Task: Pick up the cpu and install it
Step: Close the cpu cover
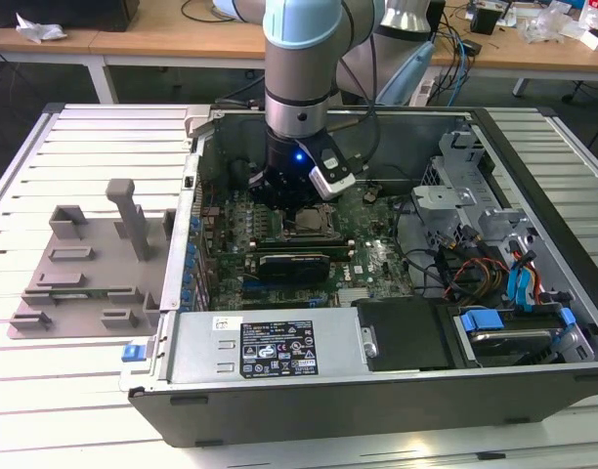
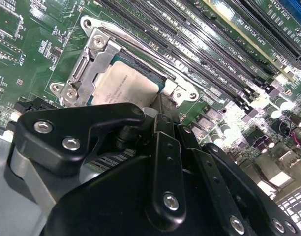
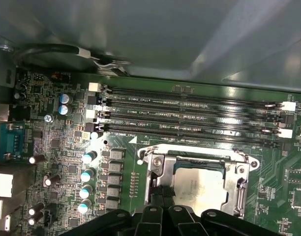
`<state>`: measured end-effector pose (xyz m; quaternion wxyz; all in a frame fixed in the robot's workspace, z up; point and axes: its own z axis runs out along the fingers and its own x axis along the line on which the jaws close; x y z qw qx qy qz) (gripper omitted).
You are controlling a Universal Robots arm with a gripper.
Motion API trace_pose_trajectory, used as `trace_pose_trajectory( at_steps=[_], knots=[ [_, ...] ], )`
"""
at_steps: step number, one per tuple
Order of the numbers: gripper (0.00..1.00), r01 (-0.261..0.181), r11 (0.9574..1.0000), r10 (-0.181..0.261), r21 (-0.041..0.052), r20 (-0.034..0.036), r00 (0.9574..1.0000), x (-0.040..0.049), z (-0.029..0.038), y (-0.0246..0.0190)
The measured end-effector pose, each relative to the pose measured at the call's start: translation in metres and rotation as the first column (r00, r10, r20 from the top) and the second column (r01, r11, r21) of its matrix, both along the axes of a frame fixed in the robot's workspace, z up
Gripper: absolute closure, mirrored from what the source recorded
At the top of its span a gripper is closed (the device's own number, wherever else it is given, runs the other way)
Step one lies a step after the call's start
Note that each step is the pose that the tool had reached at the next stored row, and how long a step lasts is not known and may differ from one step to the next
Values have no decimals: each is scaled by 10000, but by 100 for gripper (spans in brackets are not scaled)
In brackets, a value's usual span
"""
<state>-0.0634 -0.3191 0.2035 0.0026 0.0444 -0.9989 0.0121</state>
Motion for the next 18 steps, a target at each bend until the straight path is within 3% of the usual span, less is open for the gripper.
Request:
trace_pose_trajectory(
  at_steps=[4, 12, 18],
  knots=[
    [89, 0, 10000, 0, 0, 0, 10000, 0, 1, -6],
    [89, 0, 10000, 0, 3, 2, 10000, 0, 69, -6],
    [89, 0, 10000, 0, 0, 0, 10000, 0, 242, -6]
  ],
)
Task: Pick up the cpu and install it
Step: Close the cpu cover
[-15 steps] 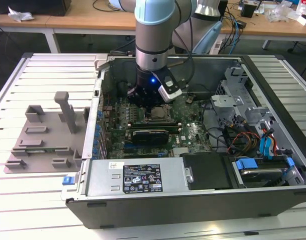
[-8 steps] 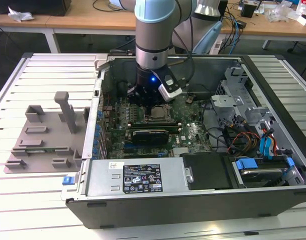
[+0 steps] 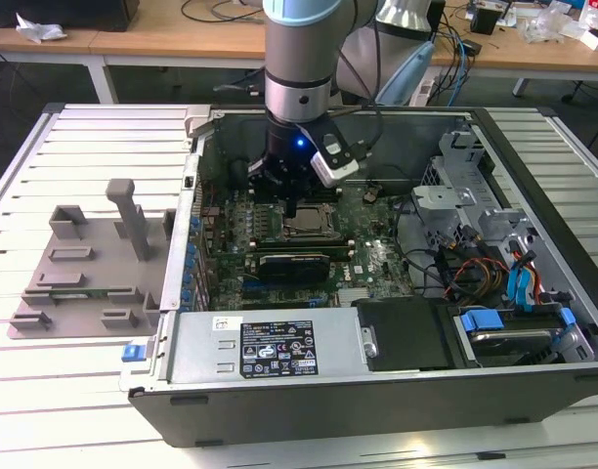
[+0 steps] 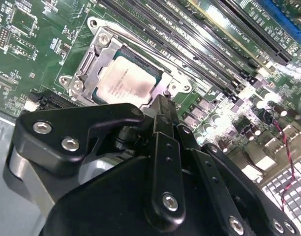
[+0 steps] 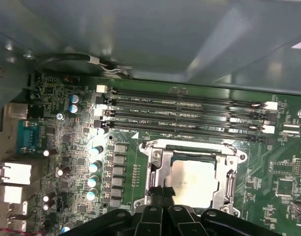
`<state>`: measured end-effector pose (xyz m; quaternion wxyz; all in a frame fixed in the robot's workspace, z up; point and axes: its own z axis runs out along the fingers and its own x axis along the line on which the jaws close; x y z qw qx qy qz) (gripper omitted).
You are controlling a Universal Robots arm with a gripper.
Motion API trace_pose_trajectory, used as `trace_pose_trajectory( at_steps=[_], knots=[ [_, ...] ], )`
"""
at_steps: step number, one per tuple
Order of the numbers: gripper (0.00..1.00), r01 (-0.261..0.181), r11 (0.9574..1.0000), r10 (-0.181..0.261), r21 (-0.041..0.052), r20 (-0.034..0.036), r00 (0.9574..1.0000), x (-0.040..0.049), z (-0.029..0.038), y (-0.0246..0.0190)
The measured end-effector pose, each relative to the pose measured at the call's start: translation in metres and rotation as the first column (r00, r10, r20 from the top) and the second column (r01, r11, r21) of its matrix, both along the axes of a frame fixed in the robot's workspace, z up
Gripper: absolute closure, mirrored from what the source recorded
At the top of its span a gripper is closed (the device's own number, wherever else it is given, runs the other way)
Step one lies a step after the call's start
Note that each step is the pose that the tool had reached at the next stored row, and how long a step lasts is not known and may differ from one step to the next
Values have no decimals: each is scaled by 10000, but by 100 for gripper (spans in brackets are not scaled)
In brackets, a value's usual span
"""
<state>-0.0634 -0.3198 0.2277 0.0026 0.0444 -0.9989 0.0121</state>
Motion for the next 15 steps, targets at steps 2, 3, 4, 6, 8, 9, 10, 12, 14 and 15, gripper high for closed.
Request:
trace_pose_trajectory(
  at_steps=[2, 3, 4, 6, 8, 9, 10, 12, 14, 15],
  knots=[
    [89, 1, 10000, -1, 0, 0, 10000, 0, 21, 0],
    [89, 0, 10000, 0, 0, 0, 10000, 0, 30, 0],
    [89, 0, 10000, 0, 2, 1, 10000, 0, 34, 1],
    [89, 0, 10000, 0, 0, 0, 10000, 0, 36, 0],
    [89, 1, 10000, -1, 0, 0, 10000, 65, 36, 0],
    [89, -1, 10000, 1, -1, -2, 10000, 153, 37, -1],
    [89, 0, 10000, 0, 0, -4, 10000, 180, 37, -2],
    [89, 0, 10000, 0, 0, -9, 10000, 270, 37, -3],
    [89, 1, 10000, -1, -1, -12, 10000, 338, 37, -3],
    [89, -1, 10000, 1, 0, -12, 10000, 375, 37, -3]
  ],
)
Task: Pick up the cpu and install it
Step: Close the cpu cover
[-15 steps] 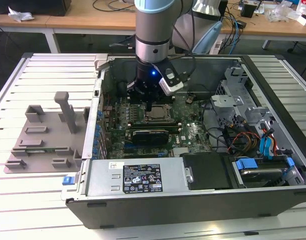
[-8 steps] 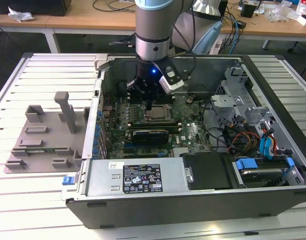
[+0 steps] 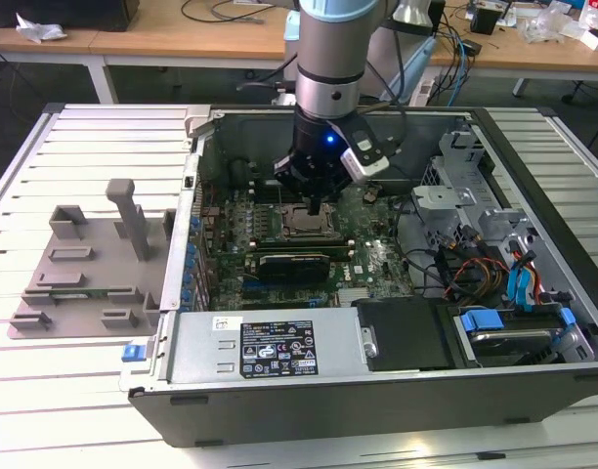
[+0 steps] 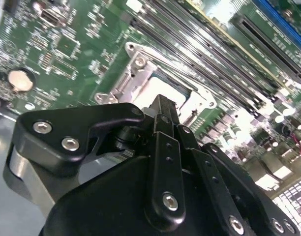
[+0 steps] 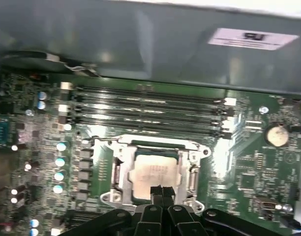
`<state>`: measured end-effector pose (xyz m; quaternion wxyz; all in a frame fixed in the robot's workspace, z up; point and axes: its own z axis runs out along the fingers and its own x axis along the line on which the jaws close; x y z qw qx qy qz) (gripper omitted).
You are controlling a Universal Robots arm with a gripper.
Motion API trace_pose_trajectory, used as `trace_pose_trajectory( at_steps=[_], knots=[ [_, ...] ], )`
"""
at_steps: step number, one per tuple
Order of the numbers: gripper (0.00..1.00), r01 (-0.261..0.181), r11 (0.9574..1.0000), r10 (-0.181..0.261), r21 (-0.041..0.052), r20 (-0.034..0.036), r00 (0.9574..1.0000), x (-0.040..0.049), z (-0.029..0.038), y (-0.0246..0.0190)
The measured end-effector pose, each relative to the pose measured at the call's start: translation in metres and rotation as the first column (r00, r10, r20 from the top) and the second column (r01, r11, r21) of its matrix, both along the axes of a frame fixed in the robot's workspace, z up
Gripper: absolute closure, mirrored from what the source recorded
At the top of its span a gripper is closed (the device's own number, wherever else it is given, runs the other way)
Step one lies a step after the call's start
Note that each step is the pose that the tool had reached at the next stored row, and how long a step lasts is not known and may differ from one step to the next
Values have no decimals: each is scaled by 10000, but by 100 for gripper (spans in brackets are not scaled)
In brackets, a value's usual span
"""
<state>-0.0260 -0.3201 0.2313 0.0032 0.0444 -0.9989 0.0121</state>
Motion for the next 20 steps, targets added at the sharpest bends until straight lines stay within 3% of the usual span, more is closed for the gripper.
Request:
trace_pose_trajectory(
  at_steps=[5, 11, 20],
  knots=[
    [89, 2, 10000, -2, 0, 4, 10000, 16, 0, 0],
    [89, 75, 10000, -75, 3, 156, 9999, -19, -9, 1],
    [89, 278, 9996, -278, 1, 215, 9994, -92, -15, 0]
  ],
)
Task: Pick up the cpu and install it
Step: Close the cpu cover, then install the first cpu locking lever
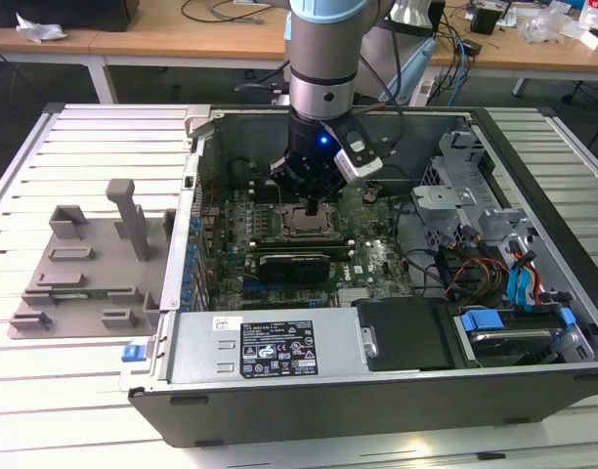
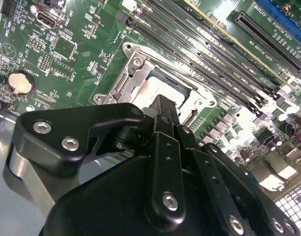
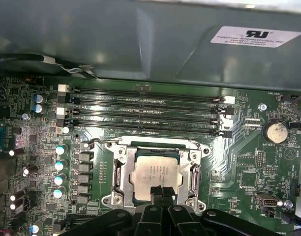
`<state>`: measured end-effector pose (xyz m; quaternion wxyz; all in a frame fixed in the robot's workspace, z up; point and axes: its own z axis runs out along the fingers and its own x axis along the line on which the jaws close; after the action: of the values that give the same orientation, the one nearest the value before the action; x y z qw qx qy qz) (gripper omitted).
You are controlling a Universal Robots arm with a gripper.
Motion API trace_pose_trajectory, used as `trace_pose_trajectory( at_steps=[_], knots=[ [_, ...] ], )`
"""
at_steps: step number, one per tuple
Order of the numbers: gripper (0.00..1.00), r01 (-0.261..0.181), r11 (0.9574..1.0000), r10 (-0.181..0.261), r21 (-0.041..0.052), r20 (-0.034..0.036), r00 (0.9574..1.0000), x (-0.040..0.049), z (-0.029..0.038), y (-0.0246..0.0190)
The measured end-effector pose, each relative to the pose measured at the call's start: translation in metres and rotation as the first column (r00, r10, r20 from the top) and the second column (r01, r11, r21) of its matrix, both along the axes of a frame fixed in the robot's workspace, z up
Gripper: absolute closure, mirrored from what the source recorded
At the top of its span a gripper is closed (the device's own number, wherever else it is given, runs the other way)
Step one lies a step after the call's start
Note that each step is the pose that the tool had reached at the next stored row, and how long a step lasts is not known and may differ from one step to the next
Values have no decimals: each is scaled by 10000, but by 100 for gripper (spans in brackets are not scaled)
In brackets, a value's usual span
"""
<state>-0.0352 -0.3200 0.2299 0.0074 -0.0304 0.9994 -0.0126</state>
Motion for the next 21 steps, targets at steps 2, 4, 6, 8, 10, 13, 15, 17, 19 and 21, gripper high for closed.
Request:
trace_pose_trajectory(
  at_steps=[2, 4, 6, 8, 10, 13, 15, 17, 19, 21],
  knots=[
    [89, 7, 10000, -7, 0, 0, 10000, -3, 0, 0],
    [89, 8, 10000, -8, 0, 0, 10000, -4, 0, 0],
    [89, 9, 10000, -9, 0, 0, 10000, -4, 0, 0],
    [89, 10, 10000, -10, 0, 0, 10000, -5, 0, 0],
    [89, 11, 10000, -11, 0, 0, 10000, -5, 0, 0],
    [89, 12, 10000, -12, -2, -1, 10000, -6, 8, -1],
    [89, 13, 10000, -13, 0, 0, 10000, -6, 48, 0],
    [89, 13, 10000, -13, 3, 2, 10000, -6, 72, 1],
    [89, 12, 10000, -12, -1, 0, 10000, -6, 74, 0],
    [89, 12, 10000, -12, 0, 0, 10000, -7, 74, 0]
  ],
)
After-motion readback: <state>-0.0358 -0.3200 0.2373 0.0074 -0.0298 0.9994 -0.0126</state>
